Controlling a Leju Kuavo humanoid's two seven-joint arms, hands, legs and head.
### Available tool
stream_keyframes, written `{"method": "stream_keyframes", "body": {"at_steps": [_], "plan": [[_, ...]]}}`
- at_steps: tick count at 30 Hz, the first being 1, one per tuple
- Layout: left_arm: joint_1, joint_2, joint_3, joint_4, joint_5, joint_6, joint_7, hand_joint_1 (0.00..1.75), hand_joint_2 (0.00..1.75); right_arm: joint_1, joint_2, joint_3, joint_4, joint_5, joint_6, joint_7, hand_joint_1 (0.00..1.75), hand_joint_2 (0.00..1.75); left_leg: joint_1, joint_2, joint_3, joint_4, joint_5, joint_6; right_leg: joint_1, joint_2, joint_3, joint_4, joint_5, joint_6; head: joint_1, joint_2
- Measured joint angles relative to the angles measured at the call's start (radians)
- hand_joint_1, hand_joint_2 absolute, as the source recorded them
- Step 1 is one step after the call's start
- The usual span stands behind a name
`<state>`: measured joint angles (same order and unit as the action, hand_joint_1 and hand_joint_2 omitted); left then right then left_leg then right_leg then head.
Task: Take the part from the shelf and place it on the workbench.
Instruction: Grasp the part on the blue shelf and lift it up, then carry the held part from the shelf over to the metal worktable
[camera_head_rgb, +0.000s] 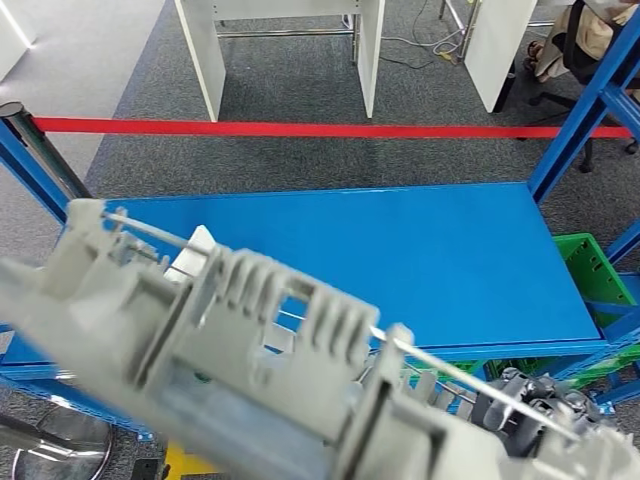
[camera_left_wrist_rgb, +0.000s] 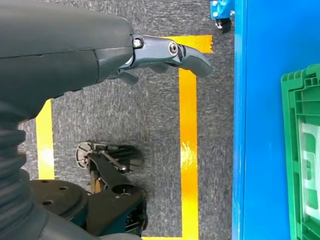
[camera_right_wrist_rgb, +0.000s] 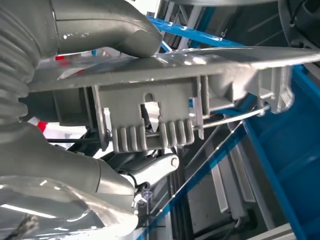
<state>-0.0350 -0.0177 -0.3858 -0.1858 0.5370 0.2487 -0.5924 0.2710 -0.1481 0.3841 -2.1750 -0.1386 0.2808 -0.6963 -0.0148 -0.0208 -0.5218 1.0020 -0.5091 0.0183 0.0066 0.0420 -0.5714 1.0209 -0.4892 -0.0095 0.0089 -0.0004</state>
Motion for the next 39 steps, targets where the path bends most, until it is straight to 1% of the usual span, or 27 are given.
{"method": "stream_keyframes", "body": {"at_steps": [2,4,7,14,24,29,33,35,36,37,38,39], "plan": [[0.001,0.001,0.000,0.000,-0.010,0.002,0.003,0.00,1.75,0.004,0.024,-0.021,0.000,-0.027,0.075,0.003,1.75,1.75,0.000,0.000,0.000,0.000,0.000,0.000,0.000,0.000,0.000,0.000,0.000,0.000,0.000,0.000],[0.000,0.001,-0.002,0.000,-0.028,0.007,0.012,0.00,1.75,0.006,0.047,-0.036,0.002,-0.056,0.137,0.003,1.75,1.75,0.000,0.000,0.001,0.000,0.000,0.000,0.000,0.000,0.000,0.000,0.001,0.000,-0.006,0.000],[0.000,0.002,-0.005,0.000,-0.044,0.013,0.020,0.00,1.75,0.016,0.069,-0.055,0.012,-0.089,0.176,0.004,1.75,1.75,0.000,0.000,0.001,0.000,0.000,0.000,0.000,0.000,0.000,0.000,0.001,0.000,-0.015,0.000],[0.000,-0.002,-0.006,0.000,-0.039,0.029,0.022,0.00,1.75,0.056,0.089,-0.089,0.076,-0.130,0.176,0.003,1.75,1.75,0.000,0.000,0.000,0.000,0.000,0.000,0.000,0.000,0.000,0.000,0.000,0.000,-0.015,0.000],[0.000,-0.009,-0.006,0.000,-0.029,0.040,0.029,0.00,1.75,0.076,0.090,-0.112,0.141,-0.131,0.174,0.004,1.75,1.75,0.000,0.000,0.000,0.001,0.000,0.000,-0.001,0.000,0.000,0.000,0.001,0.000,-0.015,0.000],[0.001,-0.020,-0.005,0.001,-0.021,0.076,0.035,0.00,1.75,0.083,0.090,-0.115,0.168,-0.127,0.165,0.004,1.75,1.75,-0.004,0.000,0.000,0.003,-0.001,0.001,-0.003,0.000,0.000,-0.001,0.001,0.002,-0.015,0.000],[0.002,-0.030,-0.006,0.001,-0.035,0.097,0.044,0.00,1.75,0.097,0.090,-0.120,0.195,-0.083,0.127,0.004,1.75,1.75,-0.006,0.000,-0.002,0.008,-0.002,0.006,-0.006,0.000,0.000,-0.001,0.004,0.007,-0.015,0.000],[0.002,-0.034,-0.007,0.002,-0.043,0.102,0.049,0.00,1.75,0.105,0.092,-0.124,0.203,-0.069,0.110,0.004,1.75,1.75,-0.005,0.002,-0.001,0.001,0.007,0.014,-0.006,0.001,0.000,-0.003,0.007,0.014,-0.015,0.000],[0.002,-0.036,-0.008,0.002,-0.047,0.103,0.050,0.00,1.75,0.108,0.093,-0.126,0.206,-0.066,0.105,0.004,1.75,1.75,-0.002,0.005,0.001,-0.007,0.015,0.019,-0.006,-0.003,-0.004,0.000,0.001,0.018,-0.015,0.000],[0.002,-0.039,-0.009,0.002,-0.050,0.105,0.052,0.00,1.75,0.111,0.094,-0.129,0.208,-0.064,0.102,0.004,1.75,1.75,0.002,0.008,0.002,-0.015,0.023,0.024,-0.005,-0.009,-0.013,0.017,-0.017,0.022,-0.013,0.000],[0.002,-0.042,-0.010,0.003,-0.052,0.105,0.053,0.00,1.75,0.113,0.095,-0.132,0.210,-0.063,0.100,0.003,1.75,1.75,0.006,0.013,0.002,-0.022,0.030,0.027,-0.006,-0.017,-0.030,0.053,-0.047,0.026,-0.011,0.000],[0.004,-0.044,-0.011,0.003,-0.053,0.106,0.053,0.00,1.75,0.114,0.095,-0.134,0.213,-0.062,0.098,0.003,1.75,1.75,0.007,0.017,-0.001,-0.023,0.033,0.029,-0.009,-0.025,-0.053,0.108,-0.084,0.031,-0.009,0.000]]}}
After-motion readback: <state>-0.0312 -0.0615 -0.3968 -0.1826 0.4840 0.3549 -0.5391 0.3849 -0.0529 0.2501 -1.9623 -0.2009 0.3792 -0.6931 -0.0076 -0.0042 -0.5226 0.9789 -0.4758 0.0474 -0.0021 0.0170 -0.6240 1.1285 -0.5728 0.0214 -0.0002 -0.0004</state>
